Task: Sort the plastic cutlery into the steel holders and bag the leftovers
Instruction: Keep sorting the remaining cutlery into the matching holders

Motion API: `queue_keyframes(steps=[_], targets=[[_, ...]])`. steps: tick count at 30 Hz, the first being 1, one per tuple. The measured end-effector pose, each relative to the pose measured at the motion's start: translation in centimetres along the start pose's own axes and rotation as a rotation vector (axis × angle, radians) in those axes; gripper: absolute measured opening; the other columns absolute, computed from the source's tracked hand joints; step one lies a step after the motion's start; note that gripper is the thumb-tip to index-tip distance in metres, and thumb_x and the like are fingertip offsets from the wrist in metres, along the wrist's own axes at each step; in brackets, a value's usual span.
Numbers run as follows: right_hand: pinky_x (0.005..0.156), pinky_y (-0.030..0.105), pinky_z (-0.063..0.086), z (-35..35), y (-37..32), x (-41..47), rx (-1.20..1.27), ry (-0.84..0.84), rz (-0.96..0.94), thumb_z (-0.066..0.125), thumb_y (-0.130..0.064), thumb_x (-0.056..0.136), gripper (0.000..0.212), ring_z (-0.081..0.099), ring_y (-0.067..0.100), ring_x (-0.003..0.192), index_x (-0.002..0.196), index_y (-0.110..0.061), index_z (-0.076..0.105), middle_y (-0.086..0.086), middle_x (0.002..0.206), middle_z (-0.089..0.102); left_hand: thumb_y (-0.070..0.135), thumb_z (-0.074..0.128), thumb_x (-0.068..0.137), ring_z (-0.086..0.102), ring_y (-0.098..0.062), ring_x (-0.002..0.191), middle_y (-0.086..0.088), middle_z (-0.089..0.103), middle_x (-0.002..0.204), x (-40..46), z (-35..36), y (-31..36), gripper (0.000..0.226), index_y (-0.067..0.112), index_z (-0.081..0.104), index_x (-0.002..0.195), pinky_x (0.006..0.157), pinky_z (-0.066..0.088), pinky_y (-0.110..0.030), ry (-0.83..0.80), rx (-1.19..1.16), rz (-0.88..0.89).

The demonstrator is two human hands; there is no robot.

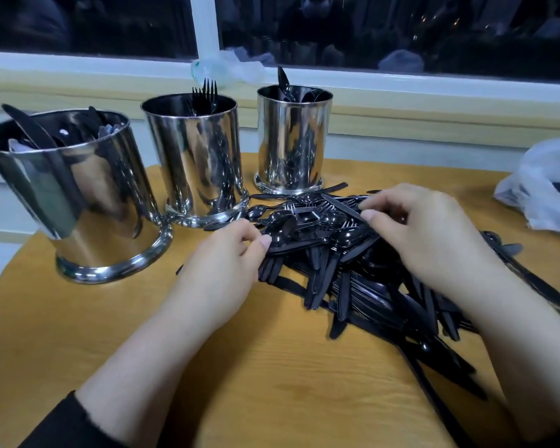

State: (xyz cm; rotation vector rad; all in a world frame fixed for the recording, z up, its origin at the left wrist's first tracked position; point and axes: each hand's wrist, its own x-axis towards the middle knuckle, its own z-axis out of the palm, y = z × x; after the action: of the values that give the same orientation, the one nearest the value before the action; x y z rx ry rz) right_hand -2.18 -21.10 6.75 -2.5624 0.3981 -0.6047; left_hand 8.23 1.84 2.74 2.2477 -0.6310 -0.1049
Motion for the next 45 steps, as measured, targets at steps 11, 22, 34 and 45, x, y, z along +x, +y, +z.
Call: queue_keyframes(steps=[11, 22, 34, 45], targets=[[0.106, 0.046, 0.037, 3.0, 0.0, 2.5, -0.334, -0.264, 0.075, 0.065, -0.044, 0.095, 0.04, 0.052, 0.02, 0.125, 0.133, -0.033, 0.063, -0.009, 0.13, 0.062, 0.033, 0.049, 0.107, 0.056, -0.01, 0.06, -0.002, 0.069, 0.078, 0.6, 0.0, 0.0, 0.015, 0.032, 0.061, 0.115, 0.06, 0.043, -0.032, 0.069, -0.119, -0.019], [0.105, 0.047, 0.039, 3.0, 0.5, 1.9, -0.194, -0.206, 0.013, 0.066, -0.035, 0.096, 0.005, 0.052, 0.013, 0.105, 0.094, -0.04, 0.064, -0.016, 0.102, 0.058, 0.025, 0.05, 0.106, 0.041, -0.005, 0.046, 0.005, 0.071, 0.074, 0.4, -0.1, 0.4, 0.024, 0.028, 0.058, 0.083, 0.049, 0.035, -0.024, 0.098, -0.177, -0.044], [0.077, 0.004, 0.036, 2.0, -0.4, 1.3, 0.141, -0.084, -0.193, 0.06, -0.027, 0.1, 0.015, 0.057, -0.002, 0.098, 0.101, -0.037, 0.07, -0.023, 0.103, 0.063, 0.03, 0.049, 0.105, 0.053, -0.016, 0.054, -0.003, 0.064, 0.067, 0.6, -0.6, 0.3, 0.026, 0.023, 0.069, 0.089, 0.059, 0.049, -0.038, 0.229, -0.366, -0.01], [0.072, 0.006, 0.04, 4.6, -2.5, 0.5, 0.315, 0.036, -0.187, 0.075, -0.027, 0.089, 0.017, 0.059, -0.004, 0.081, 0.099, -0.04, 0.071, -0.034, 0.087, 0.064, 0.039, 0.041, 0.109, 0.035, -0.007, 0.045, 0.008, 0.049, 0.059, 0.1, 0.3, 0.5, 0.029, 0.032, 0.066, 0.096, 0.046, 0.03, -0.022, -0.186, -0.44, -0.036]])
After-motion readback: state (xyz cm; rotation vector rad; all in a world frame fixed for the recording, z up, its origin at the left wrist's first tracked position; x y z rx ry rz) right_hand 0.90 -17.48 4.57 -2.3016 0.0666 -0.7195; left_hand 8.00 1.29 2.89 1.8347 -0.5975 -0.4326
